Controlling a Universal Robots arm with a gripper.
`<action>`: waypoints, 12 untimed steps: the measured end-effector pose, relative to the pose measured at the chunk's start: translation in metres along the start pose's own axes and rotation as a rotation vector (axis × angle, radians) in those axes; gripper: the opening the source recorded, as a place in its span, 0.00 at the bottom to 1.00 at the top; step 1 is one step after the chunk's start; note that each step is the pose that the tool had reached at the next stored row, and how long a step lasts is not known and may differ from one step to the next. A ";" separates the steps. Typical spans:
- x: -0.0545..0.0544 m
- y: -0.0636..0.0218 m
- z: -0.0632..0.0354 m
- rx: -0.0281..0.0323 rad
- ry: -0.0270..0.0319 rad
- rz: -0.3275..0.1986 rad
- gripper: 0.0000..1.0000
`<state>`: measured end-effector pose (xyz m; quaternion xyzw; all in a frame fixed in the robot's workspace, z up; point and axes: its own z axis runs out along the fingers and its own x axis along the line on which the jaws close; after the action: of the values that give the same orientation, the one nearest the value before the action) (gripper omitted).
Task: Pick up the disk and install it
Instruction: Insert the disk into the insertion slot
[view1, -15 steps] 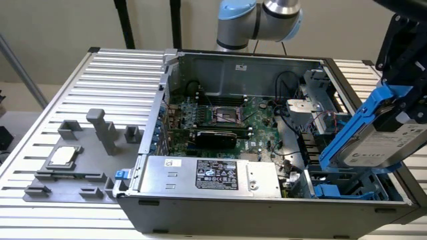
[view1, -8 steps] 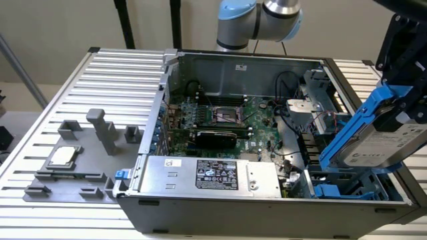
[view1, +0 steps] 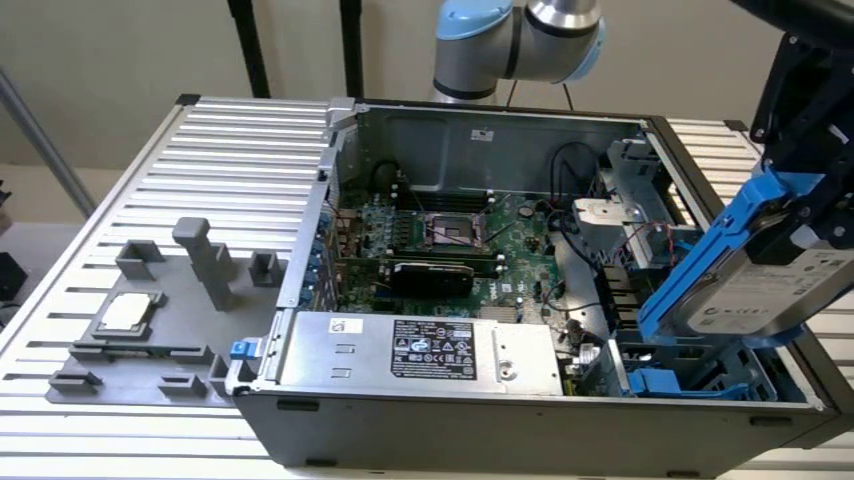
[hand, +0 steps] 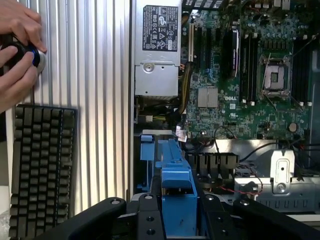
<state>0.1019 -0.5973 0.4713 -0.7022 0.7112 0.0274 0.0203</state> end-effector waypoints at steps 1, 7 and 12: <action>0.000 0.0000 0.0017 0.0000 0.0000 0.000 0.00; 0.001 -0.0001 0.0126 0.0000 0.0002 0.000 0.00; 0.001 -0.0002 0.0217 -0.0005 0.0001 0.000 0.00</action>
<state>0.1019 -0.5973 0.4495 -0.7022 0.7112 0.0276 0.0201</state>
